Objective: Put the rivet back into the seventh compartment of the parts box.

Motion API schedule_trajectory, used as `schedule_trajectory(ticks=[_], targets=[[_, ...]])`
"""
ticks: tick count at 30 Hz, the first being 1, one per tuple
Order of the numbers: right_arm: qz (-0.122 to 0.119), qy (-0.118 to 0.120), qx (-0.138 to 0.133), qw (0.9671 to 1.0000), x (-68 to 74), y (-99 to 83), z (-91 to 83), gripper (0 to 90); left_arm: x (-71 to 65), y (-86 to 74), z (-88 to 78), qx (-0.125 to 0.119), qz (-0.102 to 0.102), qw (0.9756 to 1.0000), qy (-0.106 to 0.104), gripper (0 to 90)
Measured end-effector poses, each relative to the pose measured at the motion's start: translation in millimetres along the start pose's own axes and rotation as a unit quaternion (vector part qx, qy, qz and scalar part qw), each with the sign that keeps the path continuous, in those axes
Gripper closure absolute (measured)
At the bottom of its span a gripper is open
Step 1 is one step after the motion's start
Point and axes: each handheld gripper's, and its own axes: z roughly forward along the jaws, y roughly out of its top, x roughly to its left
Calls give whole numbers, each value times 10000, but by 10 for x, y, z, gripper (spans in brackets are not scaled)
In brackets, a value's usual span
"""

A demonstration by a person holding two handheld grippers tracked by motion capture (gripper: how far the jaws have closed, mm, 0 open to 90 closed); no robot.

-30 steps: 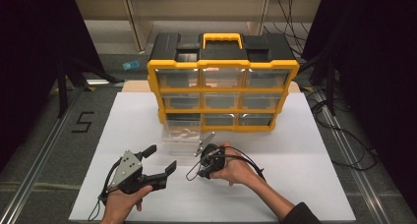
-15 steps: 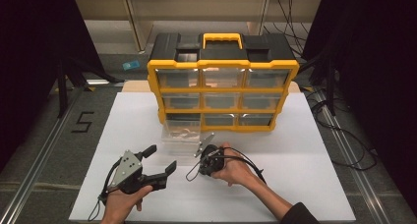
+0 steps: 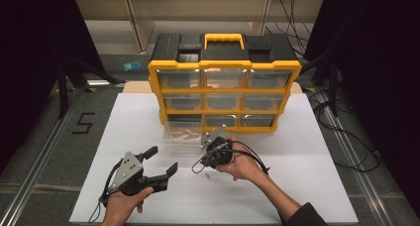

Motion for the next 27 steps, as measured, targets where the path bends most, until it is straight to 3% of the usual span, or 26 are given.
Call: schedule_trajectory(ticks=[14,27], targets=[[-48,-248,-498,9984,-58,89,-332,831,0,-2,5,-33,-2,10000,-32,167],[-120,-395,-836,9956,-66,202,-516,831,-2,-1,3,9,5,10000,10,167]])
